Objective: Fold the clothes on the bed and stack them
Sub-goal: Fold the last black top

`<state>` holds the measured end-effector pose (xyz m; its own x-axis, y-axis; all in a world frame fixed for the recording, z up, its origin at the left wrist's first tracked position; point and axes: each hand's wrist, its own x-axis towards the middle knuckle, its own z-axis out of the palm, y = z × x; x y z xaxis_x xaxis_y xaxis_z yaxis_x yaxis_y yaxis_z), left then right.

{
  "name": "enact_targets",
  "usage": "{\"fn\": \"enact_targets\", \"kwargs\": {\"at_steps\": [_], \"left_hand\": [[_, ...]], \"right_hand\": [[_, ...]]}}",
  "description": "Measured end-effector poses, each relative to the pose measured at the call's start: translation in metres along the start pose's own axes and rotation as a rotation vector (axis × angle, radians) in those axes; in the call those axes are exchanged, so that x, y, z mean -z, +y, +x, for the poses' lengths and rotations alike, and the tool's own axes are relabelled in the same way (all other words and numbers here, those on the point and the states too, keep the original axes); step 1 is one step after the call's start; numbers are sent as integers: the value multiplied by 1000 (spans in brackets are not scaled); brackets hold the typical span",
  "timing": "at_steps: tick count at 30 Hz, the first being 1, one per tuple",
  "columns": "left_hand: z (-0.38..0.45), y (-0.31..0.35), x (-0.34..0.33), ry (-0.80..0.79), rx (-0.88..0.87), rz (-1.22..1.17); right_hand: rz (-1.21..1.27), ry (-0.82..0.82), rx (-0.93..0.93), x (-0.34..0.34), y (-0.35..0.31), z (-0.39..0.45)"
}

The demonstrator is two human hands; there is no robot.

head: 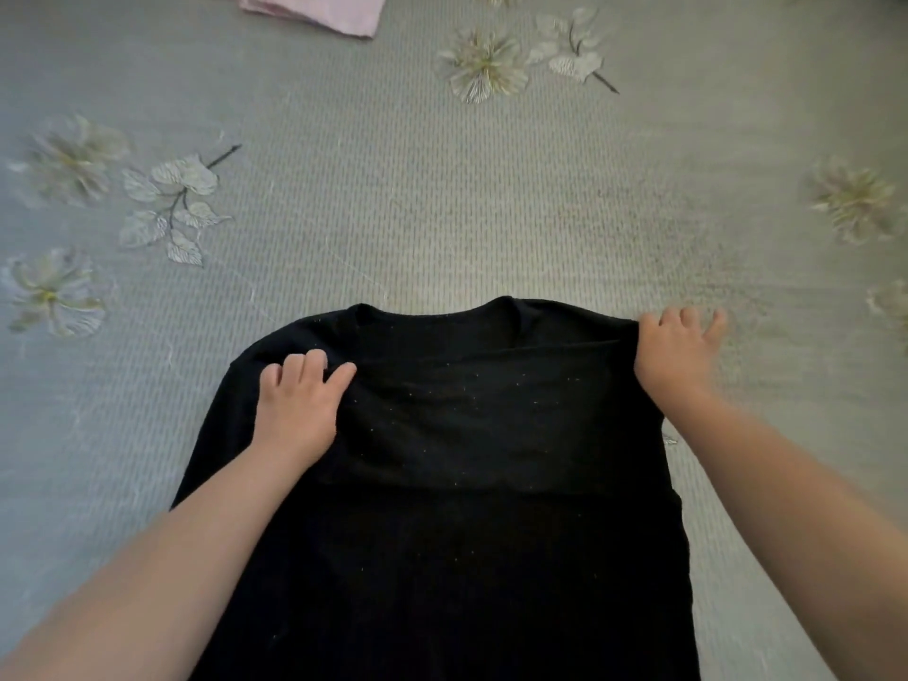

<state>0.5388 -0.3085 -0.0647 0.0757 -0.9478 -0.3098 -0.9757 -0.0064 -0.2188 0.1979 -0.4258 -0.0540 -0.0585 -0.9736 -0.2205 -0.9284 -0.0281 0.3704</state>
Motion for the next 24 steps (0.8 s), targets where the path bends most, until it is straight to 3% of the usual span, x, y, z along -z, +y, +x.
{"fn": "enact_targets", "kwargs": {"at_steps": [2,6,8,10,12,15,21,24], "left_hand": [[-1,2,-4,-5,32,-14],[-19,16,-10,229,-22,-280],[-32,25,-19,199,-39,-337],[-41,30,-29,68,35,-375],[-44,31,-41,39,80,-390],[-42,31,-49,45,77,-386],[-40,26,-51,6,40,-433],[-52,13,-44,114,-102,-478]], "right_hand": [[33,-23,-24,-1,-1,2],[273,52,5,-5,-22,-15],[409,109,103,-7,-43,-44],[480,151,224,-13,-69,-86],[478,123,318,-19,-91,-125],[472,-45,405,-38,-102,-153],[358,-9,405,-49,-100,-150],[343,-32,408,-58,-101,-150]]}}
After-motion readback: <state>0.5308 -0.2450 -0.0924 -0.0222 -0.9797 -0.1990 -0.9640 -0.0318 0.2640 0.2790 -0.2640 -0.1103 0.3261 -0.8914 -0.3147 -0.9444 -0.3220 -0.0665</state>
